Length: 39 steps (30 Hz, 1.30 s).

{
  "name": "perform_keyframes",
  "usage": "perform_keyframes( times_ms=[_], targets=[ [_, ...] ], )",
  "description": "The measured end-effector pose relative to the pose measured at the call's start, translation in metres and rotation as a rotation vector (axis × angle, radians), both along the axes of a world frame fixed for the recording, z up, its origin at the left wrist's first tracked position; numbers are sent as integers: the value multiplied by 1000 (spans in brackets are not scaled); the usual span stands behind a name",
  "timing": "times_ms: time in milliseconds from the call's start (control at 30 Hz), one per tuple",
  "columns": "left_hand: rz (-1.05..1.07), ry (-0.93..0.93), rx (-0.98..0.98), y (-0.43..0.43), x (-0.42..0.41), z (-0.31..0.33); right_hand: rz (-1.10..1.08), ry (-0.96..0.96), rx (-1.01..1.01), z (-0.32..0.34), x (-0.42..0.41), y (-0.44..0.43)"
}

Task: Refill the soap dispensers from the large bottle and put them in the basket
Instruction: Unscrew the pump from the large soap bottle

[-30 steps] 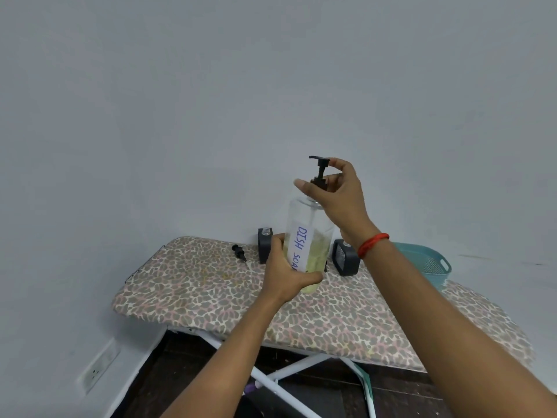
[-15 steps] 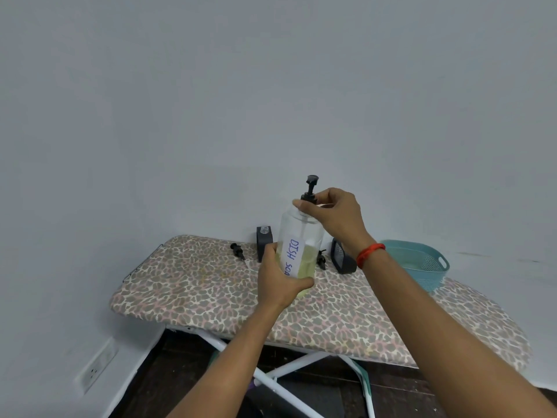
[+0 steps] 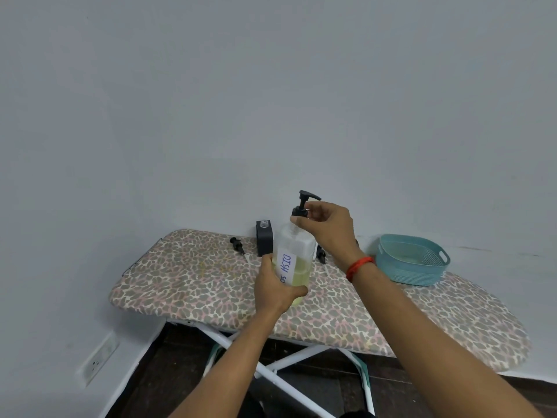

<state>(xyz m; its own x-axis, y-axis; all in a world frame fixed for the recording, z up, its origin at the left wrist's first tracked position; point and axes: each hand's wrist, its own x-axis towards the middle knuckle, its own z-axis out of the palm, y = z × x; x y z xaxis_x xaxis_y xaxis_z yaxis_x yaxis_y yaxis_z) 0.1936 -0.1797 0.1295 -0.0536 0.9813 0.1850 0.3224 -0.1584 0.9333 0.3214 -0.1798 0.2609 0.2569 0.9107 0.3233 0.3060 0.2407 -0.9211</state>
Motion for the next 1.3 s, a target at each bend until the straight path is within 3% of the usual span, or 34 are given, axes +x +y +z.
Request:
perform_keyframes(
  times_ms=[133,500,700,867,1300],
  targets=[
    [-6,19,-31,0,-3,-14,37,62,27,3,2,1],
    [-13,44,-61,0,-6,-38,-28,14,65,28,5,4],
    [-21,42,-50,1,-6,-39,-164,-272,314,28,2,-7],
    [-33,56,-30,2,-7,-38,-164,-96,308,30,11,-4],
    [-85,105,-19,5,-5,-58,-149,-60,210,28,21,-4]
  ],
)
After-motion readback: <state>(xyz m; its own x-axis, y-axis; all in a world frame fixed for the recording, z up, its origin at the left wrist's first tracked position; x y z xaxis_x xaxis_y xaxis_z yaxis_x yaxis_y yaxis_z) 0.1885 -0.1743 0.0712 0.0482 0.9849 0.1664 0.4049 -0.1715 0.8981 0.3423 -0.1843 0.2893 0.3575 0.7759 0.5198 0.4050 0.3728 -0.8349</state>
